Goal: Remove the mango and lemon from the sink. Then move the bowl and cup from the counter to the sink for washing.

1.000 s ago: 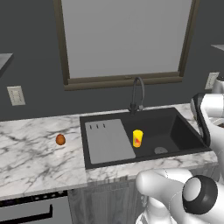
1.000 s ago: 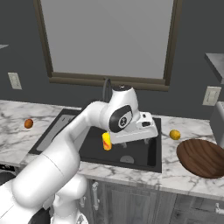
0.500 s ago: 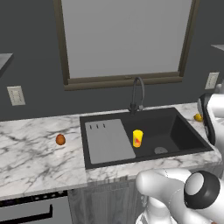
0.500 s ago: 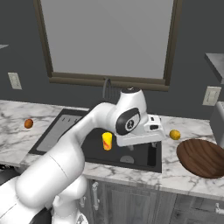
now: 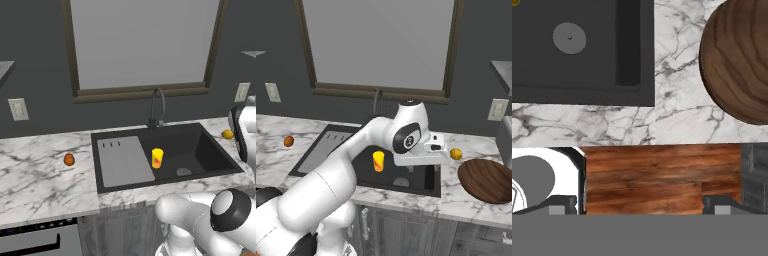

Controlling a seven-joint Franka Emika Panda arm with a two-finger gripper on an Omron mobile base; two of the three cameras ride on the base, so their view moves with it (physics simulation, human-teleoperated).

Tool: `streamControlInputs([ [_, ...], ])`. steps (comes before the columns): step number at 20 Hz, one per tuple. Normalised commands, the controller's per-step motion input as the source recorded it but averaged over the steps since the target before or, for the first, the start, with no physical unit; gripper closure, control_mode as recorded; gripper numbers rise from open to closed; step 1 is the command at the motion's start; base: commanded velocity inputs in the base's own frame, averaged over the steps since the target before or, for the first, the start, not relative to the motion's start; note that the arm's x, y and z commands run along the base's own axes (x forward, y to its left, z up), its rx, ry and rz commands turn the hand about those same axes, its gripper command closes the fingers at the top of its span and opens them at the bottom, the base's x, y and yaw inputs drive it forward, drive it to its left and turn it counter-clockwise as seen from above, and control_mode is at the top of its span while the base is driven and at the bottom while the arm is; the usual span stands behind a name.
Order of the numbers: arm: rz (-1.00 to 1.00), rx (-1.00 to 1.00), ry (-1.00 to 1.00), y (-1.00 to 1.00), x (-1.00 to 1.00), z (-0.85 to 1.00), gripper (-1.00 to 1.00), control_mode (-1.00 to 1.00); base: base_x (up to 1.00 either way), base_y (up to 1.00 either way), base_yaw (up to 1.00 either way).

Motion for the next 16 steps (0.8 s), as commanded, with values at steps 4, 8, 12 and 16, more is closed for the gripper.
streamControlInputs([
  [4, -0.1, 0.0, 0.0, -0.11, -0.01, -0.01, -1.0, -1.0, 0.0, 0.0, 0.0],
  [8, -0.09, 0.0, 0.0, -0.14, 0.0, -0.04, -1.0, -1.0, 0.0, 0.0, 0.0],
  [12, -0.05, -0.01, 0.0, -0.19, 0.0, -0.05, -1.0, -1.0, 0.0, 0.0, 0.0],
  [16, -0.02, -0.03, 0.0, -0.14, 0.0, -0.1, -1.0, -1.0, 0.0, 0.0, 0.0],
])
